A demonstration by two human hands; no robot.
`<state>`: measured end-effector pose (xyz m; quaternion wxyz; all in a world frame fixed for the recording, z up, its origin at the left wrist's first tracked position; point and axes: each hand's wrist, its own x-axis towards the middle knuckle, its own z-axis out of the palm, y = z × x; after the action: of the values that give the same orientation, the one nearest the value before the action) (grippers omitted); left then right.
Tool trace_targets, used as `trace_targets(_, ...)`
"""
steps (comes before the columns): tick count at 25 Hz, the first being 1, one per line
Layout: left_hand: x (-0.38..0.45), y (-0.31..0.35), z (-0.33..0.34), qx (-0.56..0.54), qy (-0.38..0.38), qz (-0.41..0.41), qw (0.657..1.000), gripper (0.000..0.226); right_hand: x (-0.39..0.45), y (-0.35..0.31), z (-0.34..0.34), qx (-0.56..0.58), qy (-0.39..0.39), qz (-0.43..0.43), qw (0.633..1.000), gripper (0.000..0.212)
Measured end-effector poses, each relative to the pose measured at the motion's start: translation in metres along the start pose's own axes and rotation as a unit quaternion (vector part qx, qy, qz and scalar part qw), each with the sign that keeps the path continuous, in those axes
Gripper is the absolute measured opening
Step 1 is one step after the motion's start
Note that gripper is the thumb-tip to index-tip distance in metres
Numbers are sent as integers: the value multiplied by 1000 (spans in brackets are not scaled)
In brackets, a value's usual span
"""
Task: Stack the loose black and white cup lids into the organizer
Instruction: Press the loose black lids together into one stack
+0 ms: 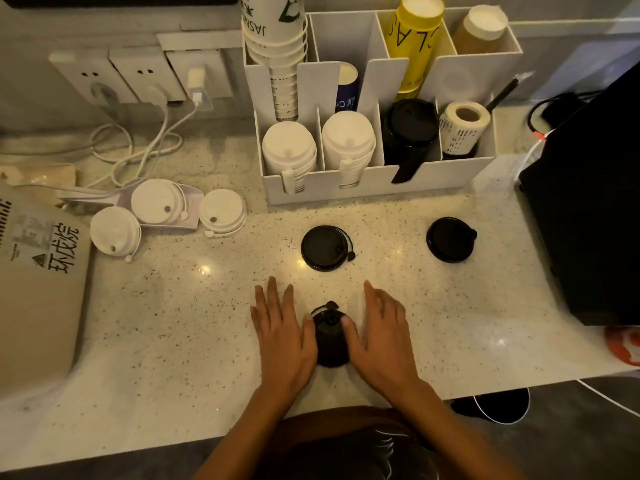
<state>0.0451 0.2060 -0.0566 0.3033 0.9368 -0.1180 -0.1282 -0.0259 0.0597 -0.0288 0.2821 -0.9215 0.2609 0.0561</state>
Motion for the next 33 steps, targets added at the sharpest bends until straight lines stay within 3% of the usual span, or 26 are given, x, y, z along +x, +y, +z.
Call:
trace_targets(3,16,12,20,42,19,-53,998,67,29,-2,15,-12,19,65,998,73)
trace_targets(15,18,15,39,114,30,-90,989,66,38,-1,47,-67,31,76,994,68)
trace_targets(21,-11,1,30,102,15,11,995,60,37,-1,43,-48,36,71,996,67)
trace_targets(26,-29,-9,33,138,2,27,990,67,36,-5,39,-46,45,72,995,63)
trace_targets(29,-27,-6,34,135,12,19,991,66,35,-4,30,-29,53,79,995,50)
trace_targets(31,-27,-6,34,135,15,20,991,65,26,-1,20,-35,77,54,995,33)
trace_targets(33,-26,-6,34,139,20,24,990,64,13,-1,10,-35,62,24,997,30)
